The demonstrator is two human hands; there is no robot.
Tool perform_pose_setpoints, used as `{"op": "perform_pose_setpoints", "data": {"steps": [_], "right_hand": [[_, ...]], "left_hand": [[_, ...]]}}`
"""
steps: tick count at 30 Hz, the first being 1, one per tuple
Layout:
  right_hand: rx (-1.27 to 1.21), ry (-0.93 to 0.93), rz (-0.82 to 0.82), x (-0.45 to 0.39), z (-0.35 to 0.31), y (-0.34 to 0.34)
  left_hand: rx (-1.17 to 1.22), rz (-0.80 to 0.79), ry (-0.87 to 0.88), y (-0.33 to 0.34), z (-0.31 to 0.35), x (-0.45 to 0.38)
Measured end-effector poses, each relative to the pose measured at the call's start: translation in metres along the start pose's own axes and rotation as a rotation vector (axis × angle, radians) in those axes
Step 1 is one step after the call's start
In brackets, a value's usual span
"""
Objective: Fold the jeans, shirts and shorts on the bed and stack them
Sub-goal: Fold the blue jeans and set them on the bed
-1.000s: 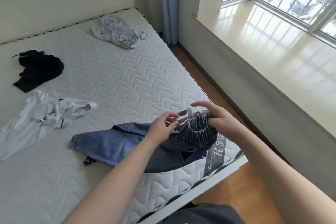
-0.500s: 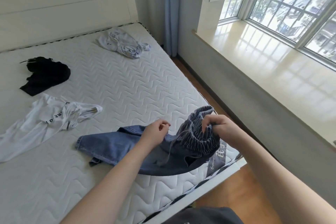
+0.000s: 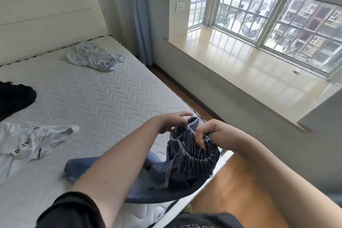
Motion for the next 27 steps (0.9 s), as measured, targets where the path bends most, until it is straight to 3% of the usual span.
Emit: {"op": "perform_pose_setpoints", "data": {"steps": [5,10,15,20,23,27], "right_hand": [[-0.034,0.052,0.151,0.013,0.008,-0.031],[-0.274,0.086,0.495,0.024,0.026,-0.078],[-0.435,0.076,0.556,0.009,0.016,-0.093],[-0.012,-0.062,0.630,-0.027,-0.024,-0.103],[0.219,-0.183,0.595,-0.044,-0.056,-0.100],[0.474,-0.261,0.504,-0.072,-0.094,-0.100]], "left_hand": [[-0.127,0.026,0.040,-0.010,-0.007,0.010],[-0.149,0.410,-0.029,-0.094,-0.027,0.059],[-0.024,0.631,0.011,-0.162,-0.027,0.131],[0.003,0.827,0.111,-0.199,-0.005,0.206],[-0.044,0.852,0.151,-0.209,0.003,0.251],[-0.038,0.861,0.359,-0.218,0.019,0.313]]}}
Point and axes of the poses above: each hand's wrist, its own x-axis away from the middle knuckle, its own y-axis out of the palm, z = x × y, the point moved 10 cm from there along -x, towards the middle knuckle, and after that the axes turned 3 degrees about y, right-handed, at the moved point
